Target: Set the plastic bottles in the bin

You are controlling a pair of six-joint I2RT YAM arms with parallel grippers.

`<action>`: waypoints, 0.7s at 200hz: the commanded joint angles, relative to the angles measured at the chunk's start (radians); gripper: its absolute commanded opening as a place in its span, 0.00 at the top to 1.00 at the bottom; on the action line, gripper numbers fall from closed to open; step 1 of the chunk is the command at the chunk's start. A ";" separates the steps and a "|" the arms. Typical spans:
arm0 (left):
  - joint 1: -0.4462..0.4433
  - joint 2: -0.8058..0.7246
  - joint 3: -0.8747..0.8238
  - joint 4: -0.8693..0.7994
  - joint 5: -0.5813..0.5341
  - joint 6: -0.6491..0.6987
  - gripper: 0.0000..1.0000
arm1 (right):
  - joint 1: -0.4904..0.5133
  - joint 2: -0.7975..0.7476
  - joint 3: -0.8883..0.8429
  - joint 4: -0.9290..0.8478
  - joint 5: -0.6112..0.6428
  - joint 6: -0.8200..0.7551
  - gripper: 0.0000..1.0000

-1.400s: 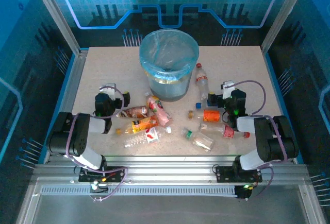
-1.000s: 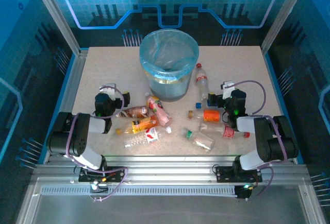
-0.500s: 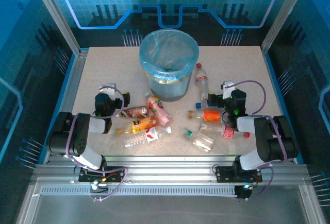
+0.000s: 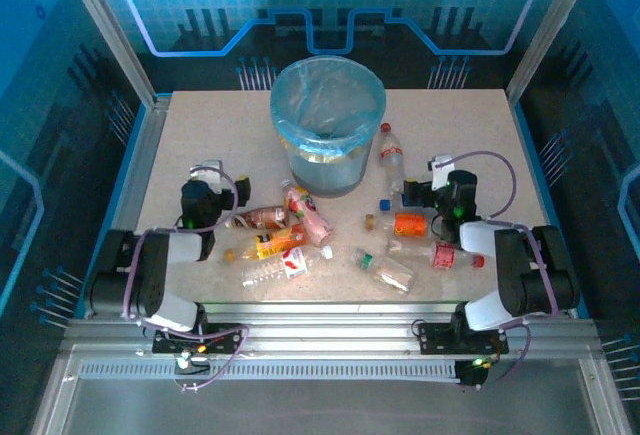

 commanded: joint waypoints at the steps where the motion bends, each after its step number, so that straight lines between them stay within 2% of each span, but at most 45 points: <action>1: -0.002 -0.203 0.025 -0.170 -0.035 -0.038 0.02 | -0.008 -0.094 0.145 -0.300 0.030 0.037 0.02; 18: -0.003 -0.354 0.077 -0.334 -0.034 -0.102 0.04 | -0.008 -0.134 0.234 -0.465 0.020 0.064 0.03; 43: -0.036 -0.493 0.187 -0.576 -0.003 -0.168 0.09 | -0.011 -0.148 0.379 -0.697 -0.010 0.106 0.03; 66: -0.121 -0.559 0.292 -0.739 0.011 -0.156 0.09 | -0.018 -0.112 0.544 -0.917 -0.069 0.147 0.07; 90: -0.212 -0.575 0.431 -0.912 0.056 -0.125 0.12 | -0.017 -0.044 0.716 -1.128 -0.152 0.155 0.16; 112: -0.293 -0.566 0.555 -1.052 0.116 -0.088 0.13 | -0.016 -0.029 0.763 -1.194 -0.211 0.165 0.20; 140: -0.391 -0.556 0.643 -1.194 0.224 -0.021 0.15 | -0.014 -0.004 0.807 -1.238 -0.224 0.181 0.21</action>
